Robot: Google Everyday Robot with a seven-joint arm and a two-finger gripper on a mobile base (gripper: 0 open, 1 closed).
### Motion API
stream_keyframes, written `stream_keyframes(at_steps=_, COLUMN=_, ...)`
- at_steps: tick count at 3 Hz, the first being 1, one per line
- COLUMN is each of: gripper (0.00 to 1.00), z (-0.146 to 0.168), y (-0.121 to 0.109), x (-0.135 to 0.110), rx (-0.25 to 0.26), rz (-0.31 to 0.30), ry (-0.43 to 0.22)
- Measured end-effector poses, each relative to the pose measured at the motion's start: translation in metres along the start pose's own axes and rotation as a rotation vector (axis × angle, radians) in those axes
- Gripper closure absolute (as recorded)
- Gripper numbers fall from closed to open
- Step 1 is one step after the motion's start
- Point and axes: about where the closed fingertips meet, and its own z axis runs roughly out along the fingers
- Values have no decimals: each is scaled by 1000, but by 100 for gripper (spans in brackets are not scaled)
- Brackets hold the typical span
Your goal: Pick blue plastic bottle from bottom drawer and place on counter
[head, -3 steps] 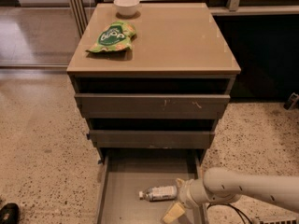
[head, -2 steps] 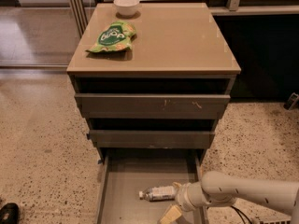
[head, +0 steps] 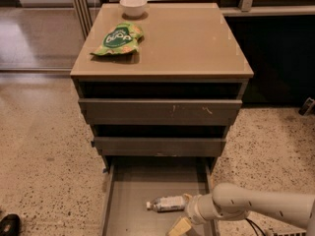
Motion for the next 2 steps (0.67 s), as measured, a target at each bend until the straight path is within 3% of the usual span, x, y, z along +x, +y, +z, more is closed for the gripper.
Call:
stream_keyframes(at_steps=1, gripper=0, z=3, y=-12, x=0, rx=77, rz=38, ry=-3)
stream_keyframes(at_steps=2, gripper=0, z=9, y=-39, x=-7, rx=162, rz=61, ry=-55)
